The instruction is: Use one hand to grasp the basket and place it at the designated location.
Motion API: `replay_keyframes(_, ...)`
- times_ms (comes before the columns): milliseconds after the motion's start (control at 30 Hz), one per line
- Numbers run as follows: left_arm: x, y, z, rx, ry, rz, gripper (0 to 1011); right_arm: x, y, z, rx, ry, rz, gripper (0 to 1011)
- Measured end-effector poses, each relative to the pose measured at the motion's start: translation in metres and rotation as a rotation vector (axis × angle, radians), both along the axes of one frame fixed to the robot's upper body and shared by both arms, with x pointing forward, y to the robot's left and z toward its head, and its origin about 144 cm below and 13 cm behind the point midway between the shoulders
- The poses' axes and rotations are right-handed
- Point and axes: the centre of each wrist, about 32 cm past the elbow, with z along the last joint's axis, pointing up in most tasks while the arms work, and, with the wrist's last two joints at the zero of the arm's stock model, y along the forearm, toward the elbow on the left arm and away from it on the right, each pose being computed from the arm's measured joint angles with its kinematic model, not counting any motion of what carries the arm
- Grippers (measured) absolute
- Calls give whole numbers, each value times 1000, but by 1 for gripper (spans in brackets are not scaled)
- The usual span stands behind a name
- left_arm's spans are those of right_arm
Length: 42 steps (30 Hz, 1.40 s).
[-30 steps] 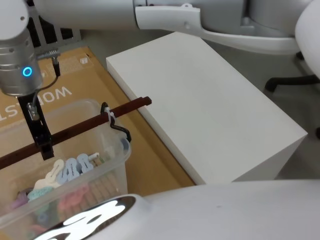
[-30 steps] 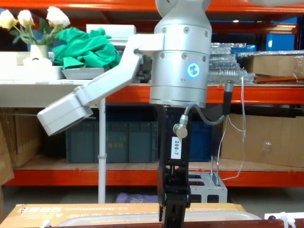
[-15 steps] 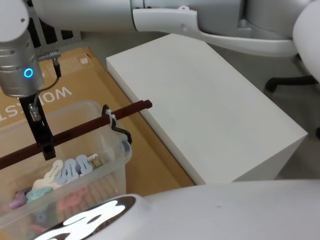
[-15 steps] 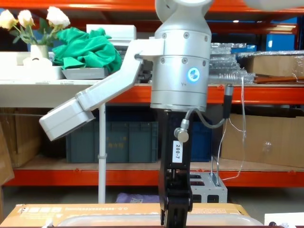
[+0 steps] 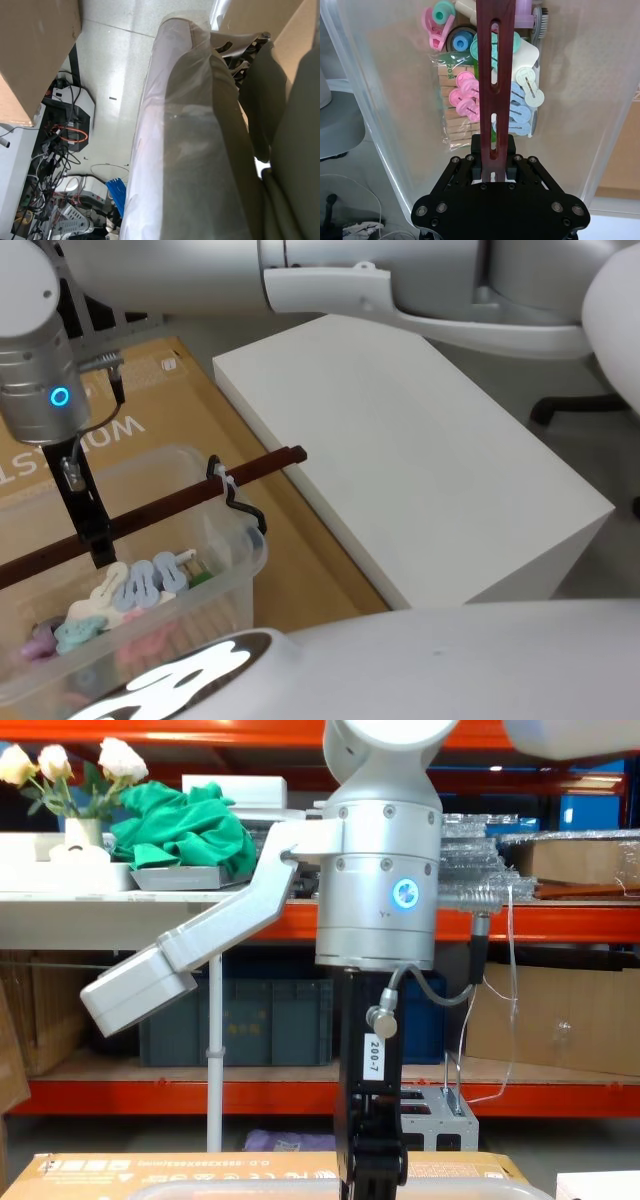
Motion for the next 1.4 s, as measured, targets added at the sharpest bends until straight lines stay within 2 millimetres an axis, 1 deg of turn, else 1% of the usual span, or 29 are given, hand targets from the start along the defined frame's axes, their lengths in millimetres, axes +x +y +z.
replay_keyframes(833,0,0,0,0,0,0,0,2,-2,-11,-18,10,-8,237)
replay_keyframes(933,0,0,0,0,0,0,0,2,-3,-11,-17,-3,-17,285)
replay_keyframes(1000,0,0,0,0,0,0,0,2,-4,-9,-16,-17,-21,369)
replay_keyframes(1067,0,0,0,0,0,0,0,2,-4,-8,-15,-27,-20,425)
replay_keyframes(1100,0,0,0,0,0,0,0,1,-4,-7,-15,-30,-19,475)
replay_keyframes(1167,0,0,0,0,0,0,0,1,-4,-6,-18,-40,-15,515)
replay_keyframes(1233,0,0,0,0,0,0,0,0,-3,-5,-23,-53,-9,615)
replay_keyframes(1267,0,0,0,0,0,0,0,0,-3,-5,-23,-53,-9,615)
replay_keyframes(1300,0,0,0,0,0,0,0,-1,-2,-4,-23,-57,-7,677)
replay_keyframes(1367,0,0,0,0,0,0,0,-1,-2,-4,-24,-59,-5,712)
replay_keyframes(1400,0,0,0,0,0,0,0,-2,-2,-3,-24,-60,-4,755)
